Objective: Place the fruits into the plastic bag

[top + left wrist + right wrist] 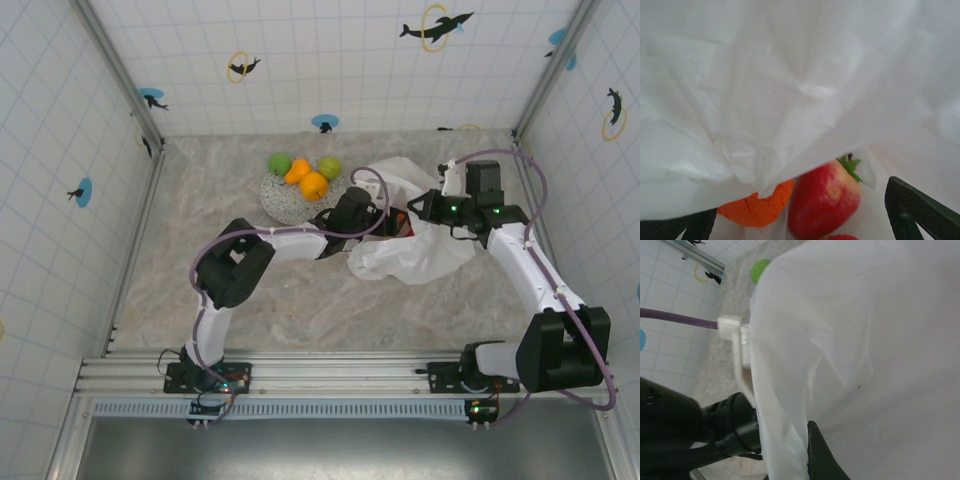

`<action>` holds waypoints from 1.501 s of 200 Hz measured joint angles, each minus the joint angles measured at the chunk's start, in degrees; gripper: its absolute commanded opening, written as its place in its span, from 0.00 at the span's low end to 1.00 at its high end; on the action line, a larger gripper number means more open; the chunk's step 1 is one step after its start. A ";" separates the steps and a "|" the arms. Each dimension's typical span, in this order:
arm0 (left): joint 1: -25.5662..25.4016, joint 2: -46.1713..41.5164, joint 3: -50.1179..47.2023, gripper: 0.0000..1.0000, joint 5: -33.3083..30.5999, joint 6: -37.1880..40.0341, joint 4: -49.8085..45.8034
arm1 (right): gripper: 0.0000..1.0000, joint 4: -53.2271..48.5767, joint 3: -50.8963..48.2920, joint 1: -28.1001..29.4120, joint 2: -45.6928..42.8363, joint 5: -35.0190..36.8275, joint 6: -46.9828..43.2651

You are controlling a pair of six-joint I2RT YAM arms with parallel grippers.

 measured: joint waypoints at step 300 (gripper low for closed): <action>5.03 -10.23 -18.23 0.06 8.15 -5.70 -4.70 | 0.00 -9.75 5.97 -0.48 3.10 6.27 -9.75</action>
